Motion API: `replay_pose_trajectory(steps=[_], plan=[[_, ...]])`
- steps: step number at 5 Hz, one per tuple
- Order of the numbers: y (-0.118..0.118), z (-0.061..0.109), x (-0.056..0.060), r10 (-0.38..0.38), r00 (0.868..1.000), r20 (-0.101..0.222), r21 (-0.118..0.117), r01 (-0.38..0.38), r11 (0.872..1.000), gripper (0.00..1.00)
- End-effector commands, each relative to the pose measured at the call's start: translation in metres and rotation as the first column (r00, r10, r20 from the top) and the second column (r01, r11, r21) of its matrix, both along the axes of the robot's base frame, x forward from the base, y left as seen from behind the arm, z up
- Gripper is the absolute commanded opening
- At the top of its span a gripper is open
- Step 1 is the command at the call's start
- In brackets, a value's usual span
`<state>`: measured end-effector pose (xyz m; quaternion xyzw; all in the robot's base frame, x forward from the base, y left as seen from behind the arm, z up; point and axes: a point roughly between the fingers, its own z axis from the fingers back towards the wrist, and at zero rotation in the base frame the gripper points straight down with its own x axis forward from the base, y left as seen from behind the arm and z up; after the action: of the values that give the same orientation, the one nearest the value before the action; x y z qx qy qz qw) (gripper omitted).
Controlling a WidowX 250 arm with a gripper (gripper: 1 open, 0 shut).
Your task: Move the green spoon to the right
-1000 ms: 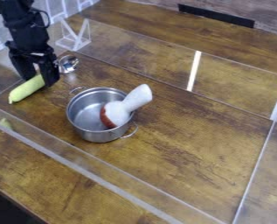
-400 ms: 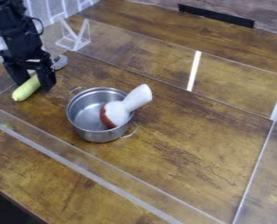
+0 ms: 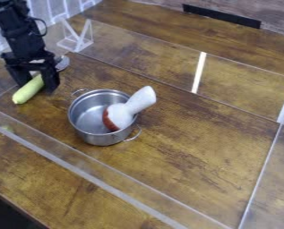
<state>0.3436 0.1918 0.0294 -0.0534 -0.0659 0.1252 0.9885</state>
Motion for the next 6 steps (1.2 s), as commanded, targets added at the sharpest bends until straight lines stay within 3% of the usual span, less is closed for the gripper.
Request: replay_pose_trajectory(steps=[1,2,3,4,6], plan=[[0.000,0.012,0.004,-0.025,0.999,0.034,0.020,0.024,1.000,1.00],[-0.002,0.011,0.001,-0.041,0.999,0.032,0.010,0.041,0.999,1.00],[-0.002,0.018,-0.002,-0.058,0.998,0.031,0.009,0.058,0.998,0.00],[0.001,0.026,-0.006,-0.071,0.997,0.027,0.005,0.071,0.997,0.00],[-0.026,0.071,-0.010,-0.026,0.999,0.025,-0.026,0.026,0.999,0.00]])
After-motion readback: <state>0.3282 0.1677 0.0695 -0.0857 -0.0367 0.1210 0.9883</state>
